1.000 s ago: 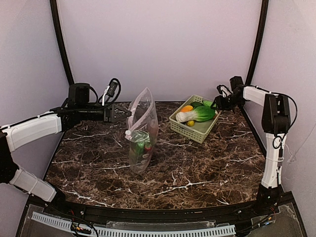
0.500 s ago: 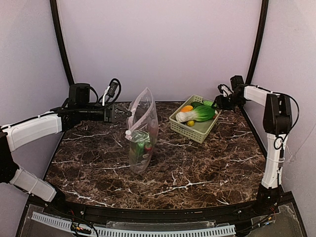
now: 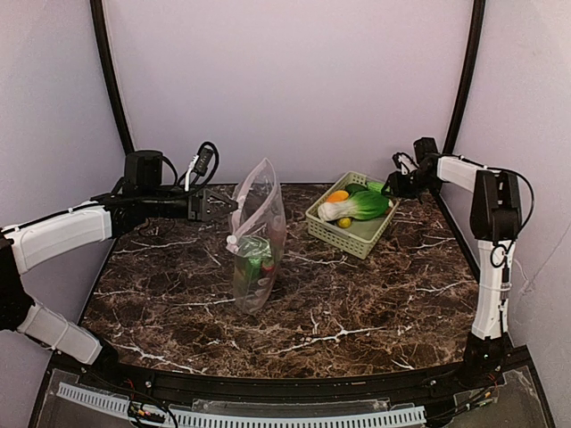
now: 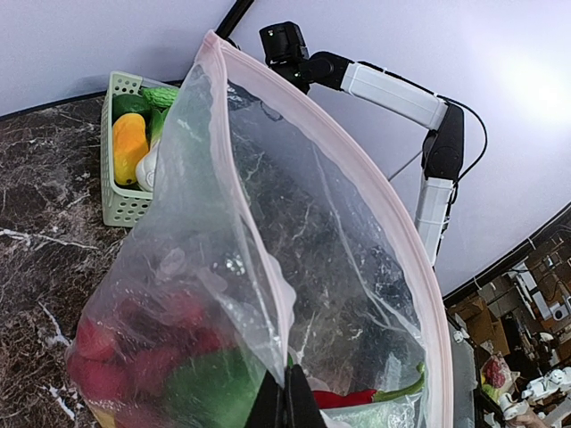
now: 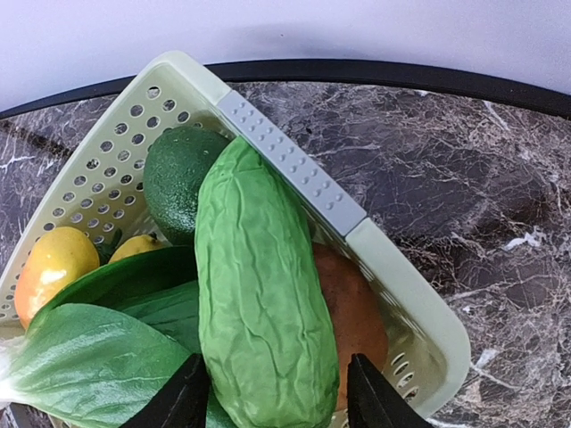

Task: Place the food in the zip-top bag and seal the zipper
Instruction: Pick up the fake vegetable from the bin.

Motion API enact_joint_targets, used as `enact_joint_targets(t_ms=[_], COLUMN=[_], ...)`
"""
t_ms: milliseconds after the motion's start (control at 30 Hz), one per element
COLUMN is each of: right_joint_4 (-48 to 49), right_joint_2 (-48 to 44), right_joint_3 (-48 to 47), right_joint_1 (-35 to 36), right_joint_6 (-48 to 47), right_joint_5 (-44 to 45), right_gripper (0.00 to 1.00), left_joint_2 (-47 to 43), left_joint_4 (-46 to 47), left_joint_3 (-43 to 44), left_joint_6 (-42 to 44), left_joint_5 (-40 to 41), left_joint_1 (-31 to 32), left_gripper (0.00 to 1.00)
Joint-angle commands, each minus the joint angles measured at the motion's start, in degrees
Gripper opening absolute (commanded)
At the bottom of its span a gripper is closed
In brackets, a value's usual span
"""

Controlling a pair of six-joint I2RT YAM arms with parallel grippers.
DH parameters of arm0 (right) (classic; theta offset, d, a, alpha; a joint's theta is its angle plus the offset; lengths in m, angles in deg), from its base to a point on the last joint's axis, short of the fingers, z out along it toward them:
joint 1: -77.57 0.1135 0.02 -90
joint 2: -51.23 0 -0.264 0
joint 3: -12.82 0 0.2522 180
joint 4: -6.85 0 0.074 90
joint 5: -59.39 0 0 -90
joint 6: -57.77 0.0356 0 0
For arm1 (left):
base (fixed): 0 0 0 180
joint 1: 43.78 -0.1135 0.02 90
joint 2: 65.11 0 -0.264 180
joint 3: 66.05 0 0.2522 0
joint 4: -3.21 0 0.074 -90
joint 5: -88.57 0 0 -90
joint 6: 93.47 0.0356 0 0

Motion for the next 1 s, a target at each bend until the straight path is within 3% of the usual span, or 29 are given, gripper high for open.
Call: enact_joint_targets(t_ms=[0,267,633,967], right_joint_4=[1.2,2.9,5.3,12.9], right_joint_2=[1.4,-0.2,-4.1,-18.6], right_joint_3=[-1.4,-0.2,3.5,17.5], right_joint_1=[0.0,0.0,0.0,0.2], right_joint_6=[0.7,0.9,0.5,2.5], right_joint_5=[-0.2,-1.5,-2.1,-2.5], right_gripper=[0.49,0.32,0.29,0.28], left_joint_2=[-0.3,-0.1,-0.3,-0.9], left_joint_4=[-1.0,-1.1,-1.4,-1.8], left_joint_3=[0.2,0.2,0.4,0.5], left_joint_6=[0.3,0.3,0.6,0.9], left_joint_5=[-0.5,-0.5,-0.4,0.1], left_joint_1=[-0.4,-0.4,-0.4,-0.4], left_gripper=[0.01,0.01,0.01,0.01])
